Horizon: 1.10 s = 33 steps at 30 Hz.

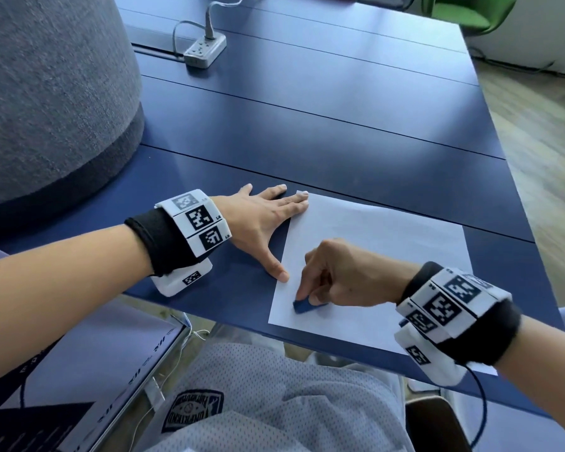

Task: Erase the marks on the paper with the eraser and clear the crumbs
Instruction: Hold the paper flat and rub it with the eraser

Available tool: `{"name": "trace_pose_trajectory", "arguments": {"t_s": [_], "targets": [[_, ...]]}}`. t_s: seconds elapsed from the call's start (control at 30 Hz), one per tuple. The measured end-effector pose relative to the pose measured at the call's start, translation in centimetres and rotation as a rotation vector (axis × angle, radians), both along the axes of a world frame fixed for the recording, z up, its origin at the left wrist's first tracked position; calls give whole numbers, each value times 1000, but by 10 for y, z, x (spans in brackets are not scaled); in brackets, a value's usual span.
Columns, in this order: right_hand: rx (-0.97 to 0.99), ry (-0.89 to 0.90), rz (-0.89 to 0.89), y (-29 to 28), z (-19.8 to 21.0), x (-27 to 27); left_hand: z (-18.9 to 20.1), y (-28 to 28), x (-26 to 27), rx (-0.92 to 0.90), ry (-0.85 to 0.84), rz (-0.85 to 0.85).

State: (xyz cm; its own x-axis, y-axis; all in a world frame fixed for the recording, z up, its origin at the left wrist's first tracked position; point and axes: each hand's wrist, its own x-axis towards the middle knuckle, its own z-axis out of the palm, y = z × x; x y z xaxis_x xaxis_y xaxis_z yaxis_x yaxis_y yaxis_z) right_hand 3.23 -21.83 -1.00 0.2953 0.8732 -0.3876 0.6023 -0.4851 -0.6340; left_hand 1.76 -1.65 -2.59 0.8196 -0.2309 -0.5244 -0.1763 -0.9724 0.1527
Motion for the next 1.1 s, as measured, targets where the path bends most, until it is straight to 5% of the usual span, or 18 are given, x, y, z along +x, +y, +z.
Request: {"name": "trace_pose_trajectory", "arguments": {"t_s": [0.17,0.3,0.47,0.63,0.83,1.0,1.1], "targets": [[154,-87,-183,3,-6,12,2,-1,0,1,-1,2],[49,-17,-37,-2,-2,0,1,0,-1,-5,0,6],[112,-101,-161,4,-7,17,1,0,0,-4,-6,0],[11,-47,-3,1,-3,6,-1,1,-1,-22,-3,4],[114,-110,-367,4,-9,53,0,0,-1,-21,-2,4],[-12,-87,-157,6,-4,37,-3,2,0,-19,-3,-12],[35,-150,-272,13,-3,61,-4,3,1,-20,-2,-12]]}}
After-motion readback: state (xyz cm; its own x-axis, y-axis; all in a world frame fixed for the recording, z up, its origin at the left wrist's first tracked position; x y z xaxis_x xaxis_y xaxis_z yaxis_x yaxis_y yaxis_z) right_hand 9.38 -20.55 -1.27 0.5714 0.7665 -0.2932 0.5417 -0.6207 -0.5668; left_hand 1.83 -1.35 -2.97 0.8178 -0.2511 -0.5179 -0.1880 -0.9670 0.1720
